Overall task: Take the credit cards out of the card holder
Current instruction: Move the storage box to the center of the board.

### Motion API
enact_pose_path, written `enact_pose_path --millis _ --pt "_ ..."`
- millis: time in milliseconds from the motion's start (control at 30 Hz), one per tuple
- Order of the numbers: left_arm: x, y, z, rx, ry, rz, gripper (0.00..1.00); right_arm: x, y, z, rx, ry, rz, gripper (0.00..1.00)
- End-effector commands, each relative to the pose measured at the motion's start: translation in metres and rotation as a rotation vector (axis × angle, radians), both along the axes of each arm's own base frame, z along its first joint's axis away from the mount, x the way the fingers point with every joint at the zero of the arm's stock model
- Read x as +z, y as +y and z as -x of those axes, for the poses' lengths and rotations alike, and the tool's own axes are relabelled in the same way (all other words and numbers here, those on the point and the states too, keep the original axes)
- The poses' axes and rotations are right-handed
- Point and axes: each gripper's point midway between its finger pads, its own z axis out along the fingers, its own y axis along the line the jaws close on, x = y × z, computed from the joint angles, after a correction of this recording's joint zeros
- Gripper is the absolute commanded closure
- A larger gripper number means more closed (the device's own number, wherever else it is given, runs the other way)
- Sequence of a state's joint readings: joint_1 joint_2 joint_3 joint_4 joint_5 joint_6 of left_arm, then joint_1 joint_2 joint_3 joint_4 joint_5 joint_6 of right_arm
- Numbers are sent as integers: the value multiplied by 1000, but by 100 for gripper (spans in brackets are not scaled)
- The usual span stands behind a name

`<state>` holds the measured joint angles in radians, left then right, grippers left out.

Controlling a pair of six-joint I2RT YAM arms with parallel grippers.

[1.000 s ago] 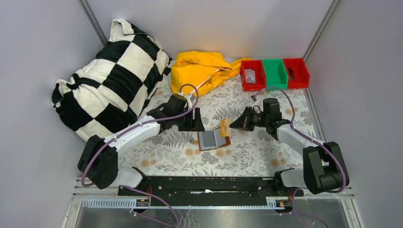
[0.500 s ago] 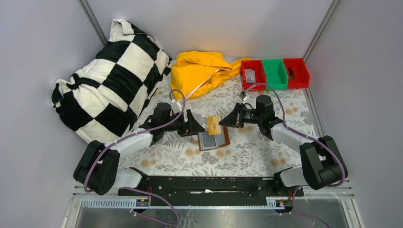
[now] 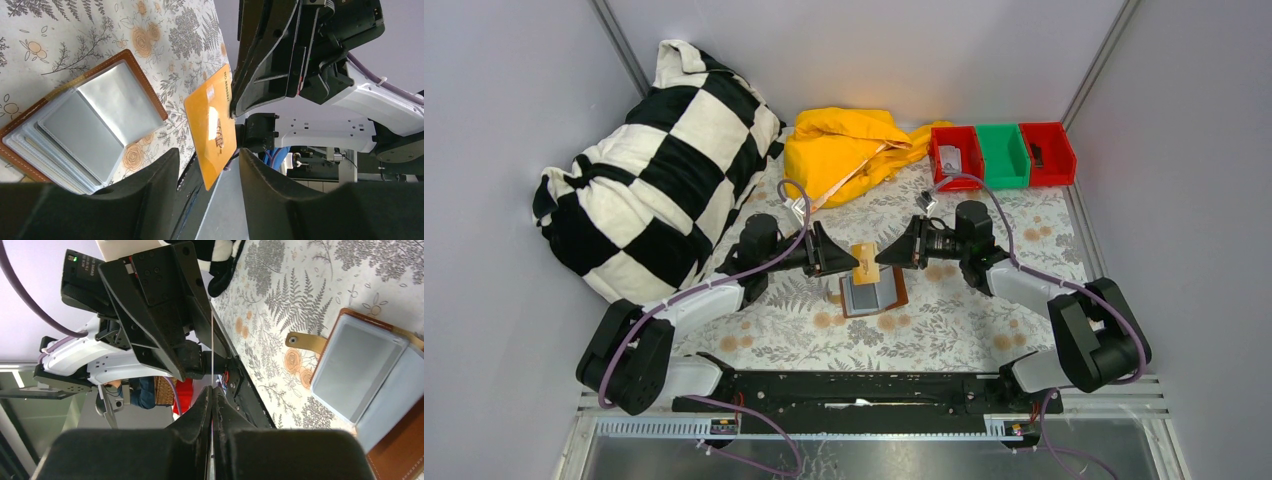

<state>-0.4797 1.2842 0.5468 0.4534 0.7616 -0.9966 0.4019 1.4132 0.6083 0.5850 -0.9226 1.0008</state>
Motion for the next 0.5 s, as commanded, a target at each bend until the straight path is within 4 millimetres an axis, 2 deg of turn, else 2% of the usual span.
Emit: enact_pose_path --millis 0,200,400,467 --pt "13 -1 0 -13 -57 43 51 17 7 4 40 -45 -65 100" --pt "20 -3 -2 -12 -66 52 69 16 8 6 47 -40 -64 100" --pt "22 -4 -3 -22 -61 63 100 16 9 6 56 -40 -66 100" --pt "23 -5 -2 -27 -65 66 100 17 9 6 59 -42 -68 100"
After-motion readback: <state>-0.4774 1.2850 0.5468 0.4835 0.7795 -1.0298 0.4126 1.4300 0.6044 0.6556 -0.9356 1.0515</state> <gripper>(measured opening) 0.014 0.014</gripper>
